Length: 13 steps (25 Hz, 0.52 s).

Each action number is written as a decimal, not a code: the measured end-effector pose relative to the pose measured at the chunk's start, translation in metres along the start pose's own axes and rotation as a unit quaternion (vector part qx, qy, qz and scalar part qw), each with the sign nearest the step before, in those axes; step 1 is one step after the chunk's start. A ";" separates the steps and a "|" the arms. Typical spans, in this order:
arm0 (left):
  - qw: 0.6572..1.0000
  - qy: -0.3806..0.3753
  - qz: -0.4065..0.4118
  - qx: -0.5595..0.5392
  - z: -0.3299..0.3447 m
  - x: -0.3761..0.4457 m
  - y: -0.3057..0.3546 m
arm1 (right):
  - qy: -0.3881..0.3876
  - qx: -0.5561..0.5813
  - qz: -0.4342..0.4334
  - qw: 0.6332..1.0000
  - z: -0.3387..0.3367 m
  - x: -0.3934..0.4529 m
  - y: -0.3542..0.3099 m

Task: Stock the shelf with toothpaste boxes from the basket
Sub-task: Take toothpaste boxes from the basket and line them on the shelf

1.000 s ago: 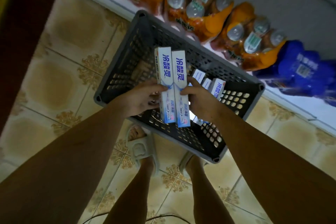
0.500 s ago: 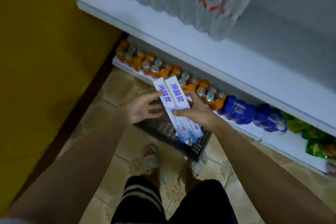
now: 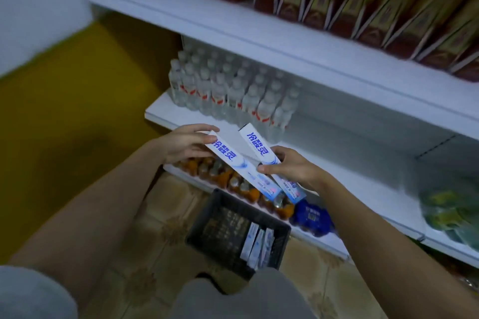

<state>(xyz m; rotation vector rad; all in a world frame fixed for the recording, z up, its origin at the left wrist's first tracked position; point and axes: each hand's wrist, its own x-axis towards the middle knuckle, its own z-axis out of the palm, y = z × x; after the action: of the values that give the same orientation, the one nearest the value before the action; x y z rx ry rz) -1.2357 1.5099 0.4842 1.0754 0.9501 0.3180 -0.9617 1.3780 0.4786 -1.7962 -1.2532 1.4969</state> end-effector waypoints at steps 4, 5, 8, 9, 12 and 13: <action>0.987 0.091 0.059 -0.122 -0.022 -0.011 0.036 | 0.095 0.107 -0.049 0.988 -0.028 -0.014 -0.029; 0.981 0.101 0.069 -0.152 -0.022 -0.014 0.044 | 0.101 0.134 -0.066 0.984 -0.032 -0.017 -0.038; 0.977 0.075 0.107 -0.167 -0.020 -0.022 0.070 | 0.140 0.185 -0.115 0.966 -0.039 -0.025 -0.071; 0.981 0.053 0.112 -0.148 -0.019 -0.025 0.080 | 0.157 0.198 -0.131 0.959 -0.043 -0.028 -0.081; 0.994 0.004 0.080 0.080 -0.013 -0.034 0.124 | 0.170 0.211 -0.168 0.948 -0.059 -0.038 -0.111; 0.980 -0.018 0.060 0.190 -0.007 -0.038 0.142 | 0.164 0.204 -0.176 0.949 -0.063 -0.043 -0.120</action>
<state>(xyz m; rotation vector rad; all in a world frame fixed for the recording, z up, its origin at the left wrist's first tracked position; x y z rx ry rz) -1.2336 1.5576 0.6230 1.4873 0.9359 0.2191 -0.9416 1.4082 0.6160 -1.3885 -0.9514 1.1015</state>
